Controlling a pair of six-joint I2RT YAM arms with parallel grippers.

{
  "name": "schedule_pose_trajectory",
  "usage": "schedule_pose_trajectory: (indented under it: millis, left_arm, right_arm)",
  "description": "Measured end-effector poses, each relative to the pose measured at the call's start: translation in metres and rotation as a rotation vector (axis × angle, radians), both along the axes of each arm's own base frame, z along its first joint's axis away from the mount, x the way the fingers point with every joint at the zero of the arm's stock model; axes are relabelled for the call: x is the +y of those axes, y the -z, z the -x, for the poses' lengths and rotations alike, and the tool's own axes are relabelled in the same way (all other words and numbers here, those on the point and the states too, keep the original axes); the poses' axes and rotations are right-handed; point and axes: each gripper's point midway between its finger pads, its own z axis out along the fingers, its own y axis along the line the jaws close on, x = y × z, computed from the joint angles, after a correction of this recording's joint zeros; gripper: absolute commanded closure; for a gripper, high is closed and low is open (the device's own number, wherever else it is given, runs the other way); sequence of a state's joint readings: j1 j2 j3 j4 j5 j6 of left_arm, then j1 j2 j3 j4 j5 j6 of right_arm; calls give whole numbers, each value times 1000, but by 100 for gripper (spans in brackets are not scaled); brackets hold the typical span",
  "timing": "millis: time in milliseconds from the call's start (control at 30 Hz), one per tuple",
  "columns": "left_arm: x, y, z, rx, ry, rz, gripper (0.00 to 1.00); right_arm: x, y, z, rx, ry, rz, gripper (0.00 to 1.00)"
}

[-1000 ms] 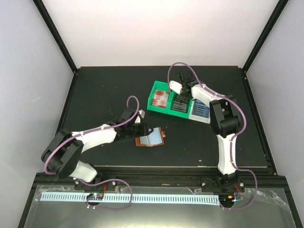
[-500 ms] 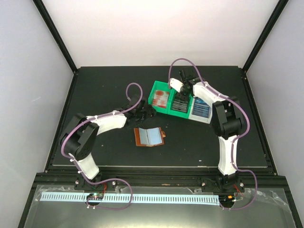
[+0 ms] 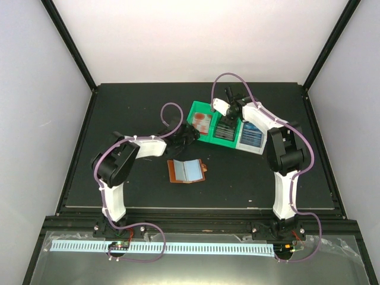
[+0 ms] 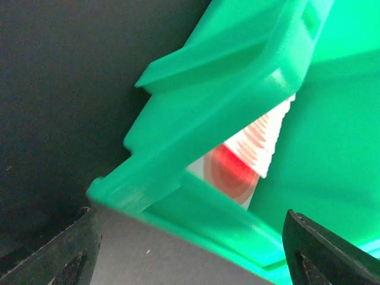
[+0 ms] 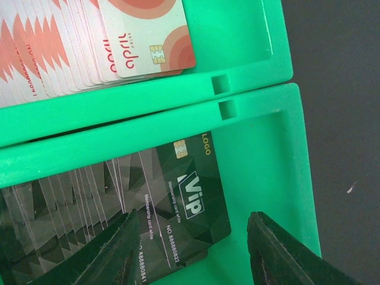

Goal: Put the credit cards into the card holder
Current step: Pick up the credit card from the storage box.

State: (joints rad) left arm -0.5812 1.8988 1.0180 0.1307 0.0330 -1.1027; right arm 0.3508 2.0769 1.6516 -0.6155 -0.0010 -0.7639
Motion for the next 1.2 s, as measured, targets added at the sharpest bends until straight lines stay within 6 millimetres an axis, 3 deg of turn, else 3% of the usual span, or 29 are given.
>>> schedule_pose_trajectory:
  millis: [133, 300, 600, 867, 1200]
  left_arm:
    - [-5, 0, -13, -8, -20, 17, 19]
    - [-8, 3, -24, -1, -38, 4, 32]
    - [-1, 6, -29, 16, -64, -41, 50]
    - [1, 5, -31, 4, -32, -72, 47]
    - [1, 4, -31, 2, -3, -72, 47]
  right_arm:
    - [0, 1, 2, 8, -3, 2, 48]
    - [-1, 2, 3, 10, -12, 9, 48]
    - [-1, 5, 5, 15, -29, 22, 49]
    - [-6, 15, 9, 43, -31, 52, 43]
    - [-8, 46, 20, 124, -35, 89, 38]
